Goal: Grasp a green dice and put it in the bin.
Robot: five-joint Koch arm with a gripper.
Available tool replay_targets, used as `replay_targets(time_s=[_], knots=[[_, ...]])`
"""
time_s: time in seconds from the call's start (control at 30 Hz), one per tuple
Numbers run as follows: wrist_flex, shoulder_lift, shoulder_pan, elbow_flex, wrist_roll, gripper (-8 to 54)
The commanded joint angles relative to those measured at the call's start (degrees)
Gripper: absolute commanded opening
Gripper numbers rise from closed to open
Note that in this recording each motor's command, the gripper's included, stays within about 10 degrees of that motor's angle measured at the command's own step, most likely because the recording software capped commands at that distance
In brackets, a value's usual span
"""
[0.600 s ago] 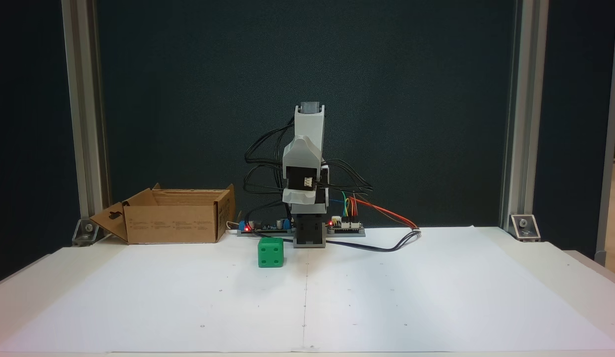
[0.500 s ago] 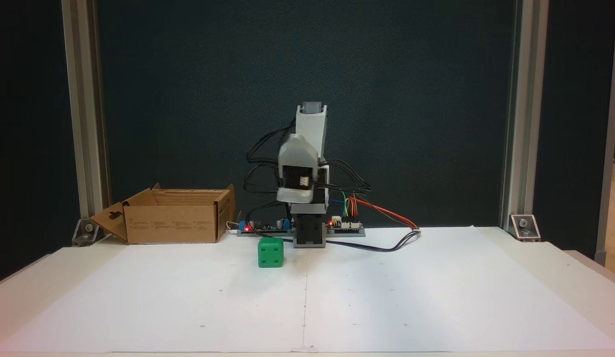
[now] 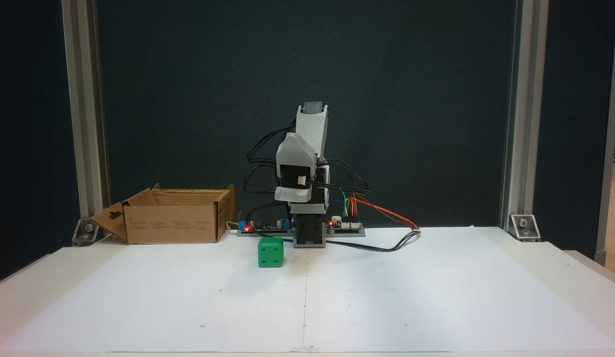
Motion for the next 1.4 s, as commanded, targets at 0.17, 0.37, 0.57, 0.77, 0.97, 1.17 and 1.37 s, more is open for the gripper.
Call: replay_targets(time_s=[0.17, 0.37, 0.57, 0.77, 0.97, 1.17, 1.37], knots=[[-3.8, 6.2, -0.2, 2.7, 2.0, 45.0], [-3.7, 6.2, -0.3, 2.7, 1.9, 45.0], [-3.7, 6.3, -0.4, 2.7, 2.0, 45.0], [-3.6, 6.2, -0.8, 2.7, 2.0, 45.0], [-3.5, 6.2, -0.5, 2.7, 1.9, 45.0], [-3.6, 6.2, -3.0, 2.7, 2.1, 45.0], [-3.6, 6.2, -2.8, 2.7, 1.7, 44.6]])
